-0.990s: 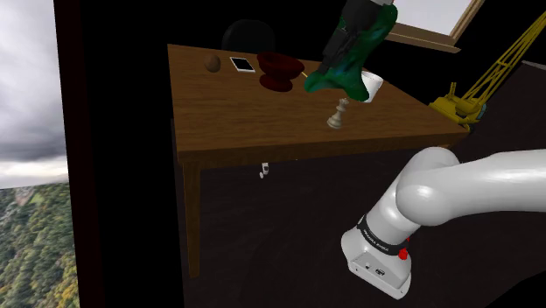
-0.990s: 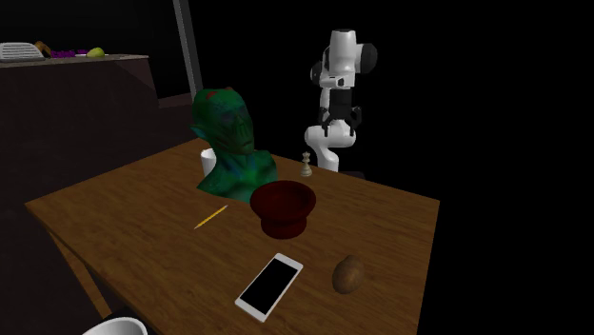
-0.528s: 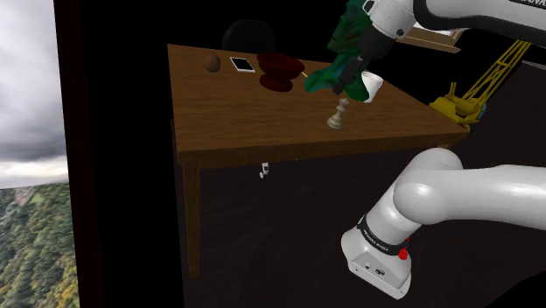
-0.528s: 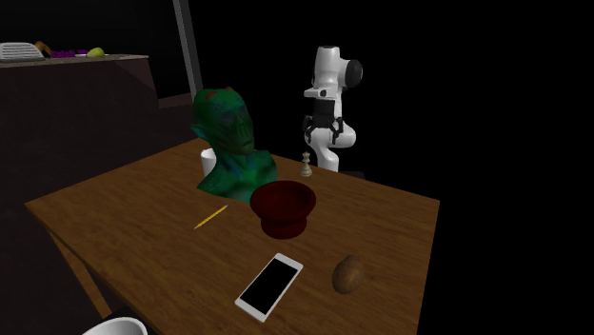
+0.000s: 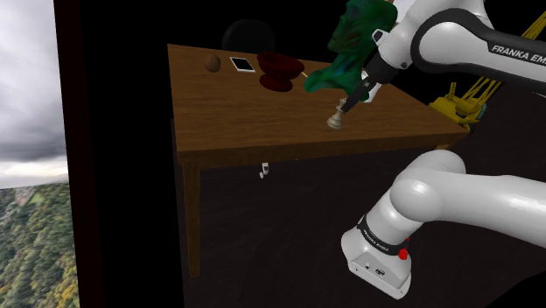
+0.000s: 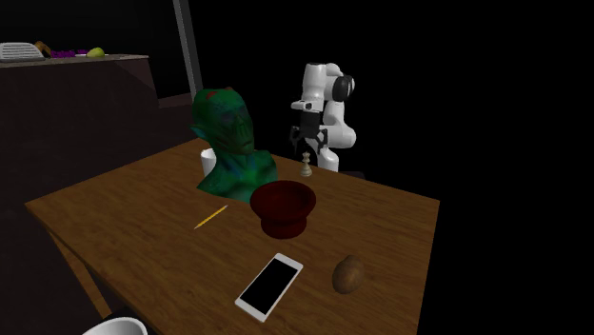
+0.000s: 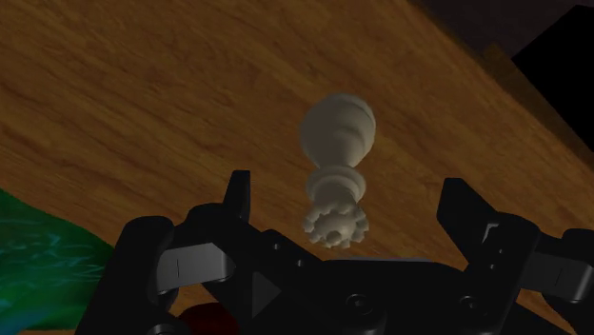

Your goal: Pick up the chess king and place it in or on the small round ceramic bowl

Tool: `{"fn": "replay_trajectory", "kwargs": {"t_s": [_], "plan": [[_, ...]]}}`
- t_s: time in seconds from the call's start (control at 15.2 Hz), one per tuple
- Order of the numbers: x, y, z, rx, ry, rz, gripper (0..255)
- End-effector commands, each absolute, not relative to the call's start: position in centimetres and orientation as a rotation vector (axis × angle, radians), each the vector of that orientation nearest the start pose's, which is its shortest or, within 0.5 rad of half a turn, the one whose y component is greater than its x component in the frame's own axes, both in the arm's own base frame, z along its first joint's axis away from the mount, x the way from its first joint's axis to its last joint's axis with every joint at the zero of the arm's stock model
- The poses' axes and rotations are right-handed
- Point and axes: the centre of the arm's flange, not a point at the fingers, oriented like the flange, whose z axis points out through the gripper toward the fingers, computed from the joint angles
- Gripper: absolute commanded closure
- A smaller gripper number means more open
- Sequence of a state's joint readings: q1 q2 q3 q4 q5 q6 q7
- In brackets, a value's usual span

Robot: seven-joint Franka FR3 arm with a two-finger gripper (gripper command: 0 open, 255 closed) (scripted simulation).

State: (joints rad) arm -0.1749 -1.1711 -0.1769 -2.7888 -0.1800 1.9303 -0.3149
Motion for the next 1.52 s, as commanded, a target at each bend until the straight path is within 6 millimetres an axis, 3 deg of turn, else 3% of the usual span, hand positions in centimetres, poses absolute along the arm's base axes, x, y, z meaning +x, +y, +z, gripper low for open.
{"fn": "replay_trajectory", "kwargs": {"t_s": [0.0, 0.26, 0.73, 0.79, 1.45], "plan": [[23.0, -10.3, 50.8, -3.204, -0.132, -0.473, 0], [23.5, -10.4, 49.0, -3.204, -0.132, -0.473, 0], [23.5, -10.4, 49.0, -3.204, -0.132, -0.473, 0], [23.5, -10.4, 49.0, -3.204, -0.132, -0.473, 255], [23.5, -10.4, 49.5, -3.204, -0.132, -0.473, 255]]}}
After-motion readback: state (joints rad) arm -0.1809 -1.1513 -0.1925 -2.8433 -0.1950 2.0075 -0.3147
